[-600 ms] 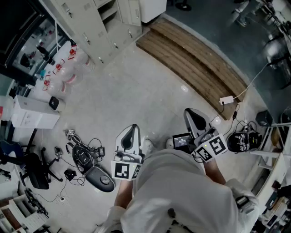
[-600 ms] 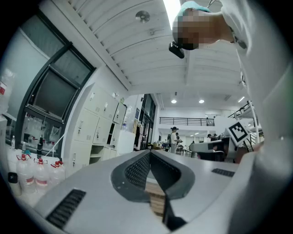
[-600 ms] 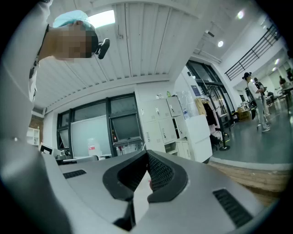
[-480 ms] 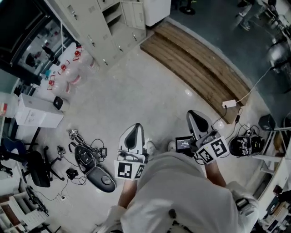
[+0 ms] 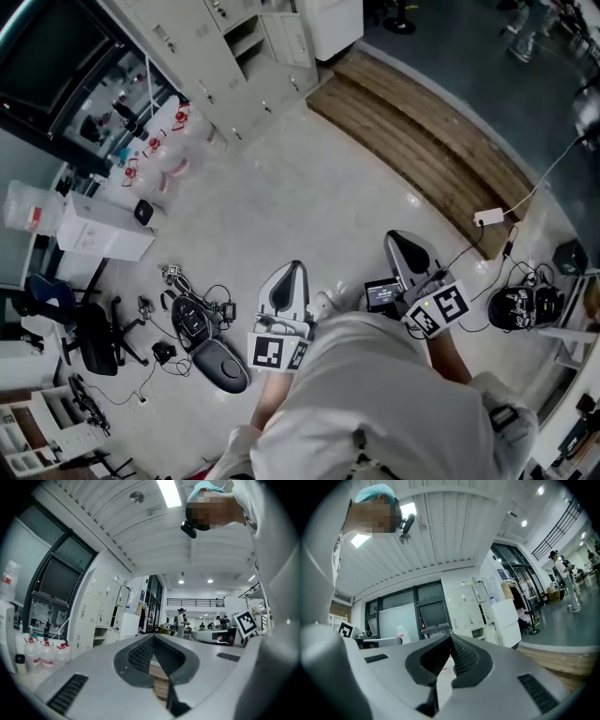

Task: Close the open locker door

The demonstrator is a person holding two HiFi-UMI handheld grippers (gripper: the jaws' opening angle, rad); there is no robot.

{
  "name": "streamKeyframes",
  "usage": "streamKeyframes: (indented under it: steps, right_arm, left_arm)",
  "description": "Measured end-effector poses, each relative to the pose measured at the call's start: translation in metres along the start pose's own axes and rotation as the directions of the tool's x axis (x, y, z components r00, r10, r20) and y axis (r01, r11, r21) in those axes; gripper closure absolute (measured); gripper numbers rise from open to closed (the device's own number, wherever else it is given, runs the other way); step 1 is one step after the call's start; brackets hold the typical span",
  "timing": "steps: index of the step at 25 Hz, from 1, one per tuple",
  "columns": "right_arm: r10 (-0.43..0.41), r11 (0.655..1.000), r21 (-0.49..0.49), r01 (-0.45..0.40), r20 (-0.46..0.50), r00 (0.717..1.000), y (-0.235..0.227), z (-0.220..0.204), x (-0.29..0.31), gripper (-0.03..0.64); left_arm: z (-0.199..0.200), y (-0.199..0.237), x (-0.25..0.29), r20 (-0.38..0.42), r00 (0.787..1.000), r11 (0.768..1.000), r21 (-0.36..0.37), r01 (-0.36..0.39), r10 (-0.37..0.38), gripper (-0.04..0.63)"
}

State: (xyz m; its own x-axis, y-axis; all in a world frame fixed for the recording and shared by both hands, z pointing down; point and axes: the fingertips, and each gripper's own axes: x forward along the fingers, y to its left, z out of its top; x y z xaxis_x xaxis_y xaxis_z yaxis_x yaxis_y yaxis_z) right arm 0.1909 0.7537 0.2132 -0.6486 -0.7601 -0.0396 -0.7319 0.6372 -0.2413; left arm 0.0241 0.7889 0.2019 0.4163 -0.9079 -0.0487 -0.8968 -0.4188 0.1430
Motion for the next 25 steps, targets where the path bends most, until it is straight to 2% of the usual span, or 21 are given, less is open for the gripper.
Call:
streamKeyframes:
  steps: [3,10,16,20,25]
  right_arm:
    - [0.022,1.000,-0.005,-0.022,0.002,1.000,0.001,0.001,-0.005,0.589]
    - [0.079,0.997,-0.012,-0.079,-0.004,0.997,-0.002,0.000,-0.026,0.589]
    - [0.054,0.999,0.007,-0.053,-0.046,0.998,-0.022,-0.011,-0.033,0.589]
    - [0.031,0.999,0.016,-0.030,-0.067,0.997,-0.035,-0.016,-0.023,0.589]
    - [0.000,1.000,0.003,0.000,-0.069,0.998,-0.052,-0.015,0.017,0.589]
  left_arm:
    - [-0.001,-0.006,-0.003,0.007,1.000,0.999,-0.034,-0.022,0.022,0.588]
    - [-0.002,-0.034,0.001,0.028,0.999,0.999,-0.008,-0.031,0.031,0.588]
    - [-0.014,-0.039,0.011,0.022,0.999,0.999,-0.011,-0.048,0.048,0.588]
    - [-0.018,-0.031,0.028,0.015,0.999,0.999,-0.015,-0.036,0.036,0.588]
    - [-0.014,0.003,0.059,0.029,0.999,1.000,-0.022,-0.020,0.021,0.588]
